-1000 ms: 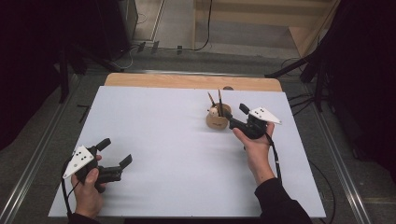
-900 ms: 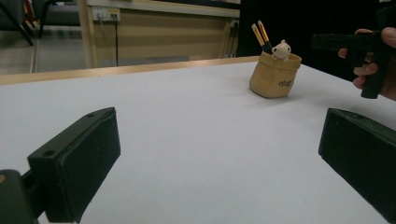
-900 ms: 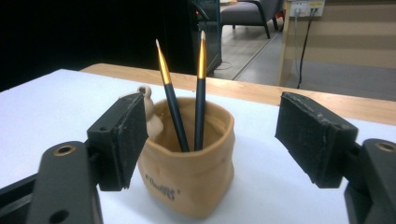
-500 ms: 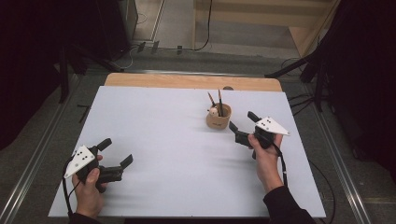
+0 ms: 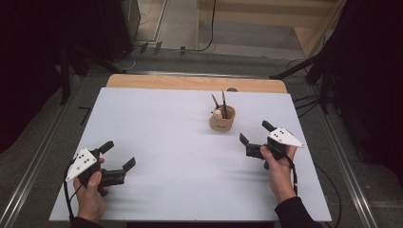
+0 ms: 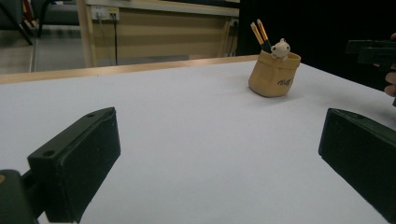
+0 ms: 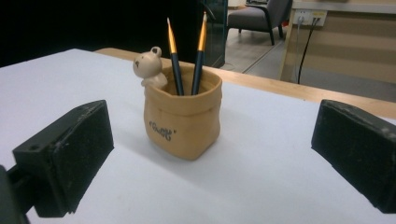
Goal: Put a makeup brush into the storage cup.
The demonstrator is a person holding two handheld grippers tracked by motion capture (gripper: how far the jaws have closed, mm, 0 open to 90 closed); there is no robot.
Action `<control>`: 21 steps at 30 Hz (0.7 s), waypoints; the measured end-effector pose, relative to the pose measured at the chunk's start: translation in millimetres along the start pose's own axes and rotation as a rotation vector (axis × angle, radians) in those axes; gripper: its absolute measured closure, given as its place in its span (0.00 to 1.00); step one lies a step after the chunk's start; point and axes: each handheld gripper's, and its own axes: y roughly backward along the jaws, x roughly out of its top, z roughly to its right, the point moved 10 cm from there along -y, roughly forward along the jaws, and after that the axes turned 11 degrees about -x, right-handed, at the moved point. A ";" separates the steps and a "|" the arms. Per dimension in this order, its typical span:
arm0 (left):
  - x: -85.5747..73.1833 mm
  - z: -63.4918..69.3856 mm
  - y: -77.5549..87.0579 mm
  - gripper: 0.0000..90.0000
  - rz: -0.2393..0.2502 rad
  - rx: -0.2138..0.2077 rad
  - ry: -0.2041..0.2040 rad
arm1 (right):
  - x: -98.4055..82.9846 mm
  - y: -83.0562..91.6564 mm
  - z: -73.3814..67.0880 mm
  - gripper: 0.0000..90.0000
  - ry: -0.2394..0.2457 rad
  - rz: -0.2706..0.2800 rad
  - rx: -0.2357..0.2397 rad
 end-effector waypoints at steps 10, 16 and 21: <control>-0.4 0.0 0.2 0.00 -0.002 0.001 -0.001 | -11.3 16.9 12.5 0.00 -0.013 0.000 -0.018; 0.2 0.9 0.0 0.00 0.002 0.001 0.001 | -16.6 26.0 19.8 0.00 -0.017 -0.001 -0.029; 0.6 0.3 0.8 0.00 0.004 0.004 0.000 | -19.2 34.2 23.6 0.00 -0.020 -0.002 -0.039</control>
